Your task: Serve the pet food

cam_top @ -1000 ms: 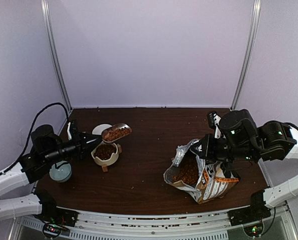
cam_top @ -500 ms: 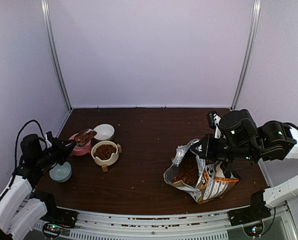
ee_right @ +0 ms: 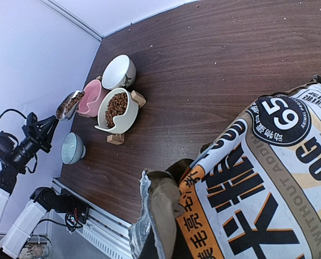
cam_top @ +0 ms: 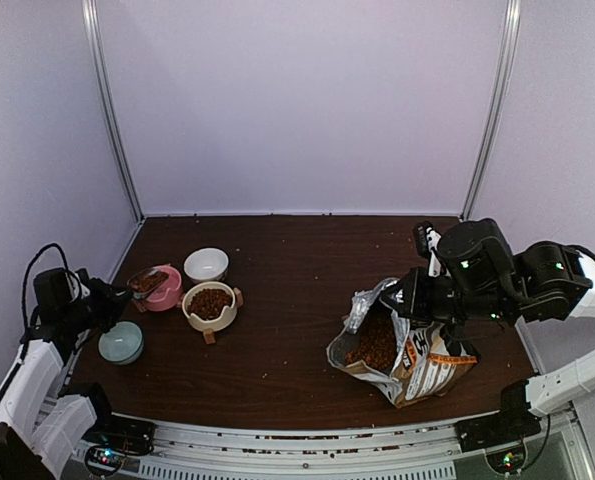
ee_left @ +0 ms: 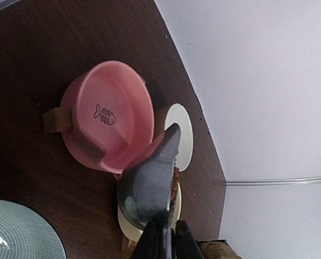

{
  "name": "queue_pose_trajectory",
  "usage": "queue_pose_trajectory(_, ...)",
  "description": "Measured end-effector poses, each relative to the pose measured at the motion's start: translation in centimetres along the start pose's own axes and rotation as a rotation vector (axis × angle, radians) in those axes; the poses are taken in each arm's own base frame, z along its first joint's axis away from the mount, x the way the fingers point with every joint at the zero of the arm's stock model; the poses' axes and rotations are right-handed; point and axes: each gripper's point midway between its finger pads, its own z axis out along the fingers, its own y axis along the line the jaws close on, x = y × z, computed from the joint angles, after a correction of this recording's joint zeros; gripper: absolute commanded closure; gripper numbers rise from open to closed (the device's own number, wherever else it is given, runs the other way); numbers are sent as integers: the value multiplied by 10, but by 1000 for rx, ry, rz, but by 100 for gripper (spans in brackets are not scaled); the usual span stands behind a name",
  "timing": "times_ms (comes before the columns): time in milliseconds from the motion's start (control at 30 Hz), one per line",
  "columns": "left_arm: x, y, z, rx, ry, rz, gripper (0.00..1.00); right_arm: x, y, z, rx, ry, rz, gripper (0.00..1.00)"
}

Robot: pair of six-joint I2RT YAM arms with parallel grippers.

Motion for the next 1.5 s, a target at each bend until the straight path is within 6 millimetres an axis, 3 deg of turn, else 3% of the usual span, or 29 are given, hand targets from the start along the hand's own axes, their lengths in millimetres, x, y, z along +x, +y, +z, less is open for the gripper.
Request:
queue_pose_trajectory(300,-14,-8,-3,-56,-8,110,100,0,0,0,0,0,0,100)
queue_pose_trajectory(967,-36,-4,0,-209,12,295,100,0,0,0,1,0,0,100)
queue_pose_trajectory(1500,-52,-16,-9,-313,55,488,100,0,-1,0,4,1,-4,100)
